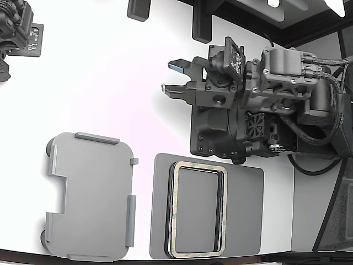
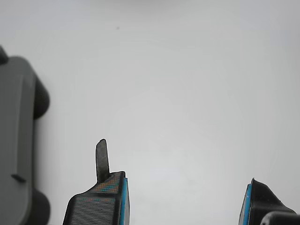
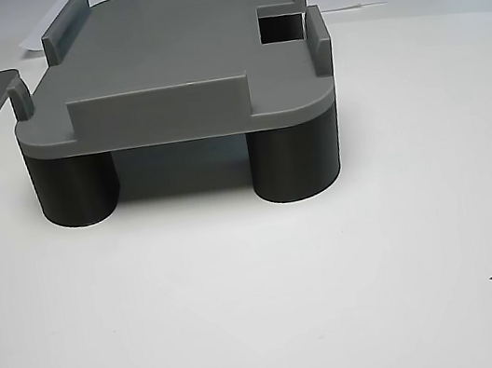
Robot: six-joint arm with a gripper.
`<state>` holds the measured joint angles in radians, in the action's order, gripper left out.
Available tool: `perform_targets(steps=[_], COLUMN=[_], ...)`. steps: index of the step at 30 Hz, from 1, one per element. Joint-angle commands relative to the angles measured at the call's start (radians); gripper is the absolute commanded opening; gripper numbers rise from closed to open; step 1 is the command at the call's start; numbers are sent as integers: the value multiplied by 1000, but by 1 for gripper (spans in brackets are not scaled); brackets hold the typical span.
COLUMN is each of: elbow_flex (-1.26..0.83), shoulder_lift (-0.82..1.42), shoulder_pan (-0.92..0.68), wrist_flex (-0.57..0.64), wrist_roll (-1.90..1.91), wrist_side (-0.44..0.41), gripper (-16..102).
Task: Move top rectangular frame to the holder.
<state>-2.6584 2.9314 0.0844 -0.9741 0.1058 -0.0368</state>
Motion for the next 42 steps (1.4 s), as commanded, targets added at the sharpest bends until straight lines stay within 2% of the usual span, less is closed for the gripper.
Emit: perform_targets(steps=[1, 10, 14, 18, 21, 24, 27, 31, 34, 42], elbow_flex=[-14, 21, 179, 374, 471, 505, 572, 752, 844, 969], shoulder_lift=[6, -2, -115, -276, -371, -439, -551, -784, -914, -1169], shoulder_pan=[5, 5, -46, -150, -298, -471, -640, -793, -885, -1026], wrist_flex=[282, 256, 147, -21, -124, -195, -293, -469, -522, -603], wrist_roll=[-74, -121, -249, -440, -511, -543, -525, -494, -514, -540], wrist_side=[51, 67, 98, 132, 101, 40, -15, -75, -130, -133], gripper=[100, 100, 100, 100, 100, 94, 100, 100, 100, 100])
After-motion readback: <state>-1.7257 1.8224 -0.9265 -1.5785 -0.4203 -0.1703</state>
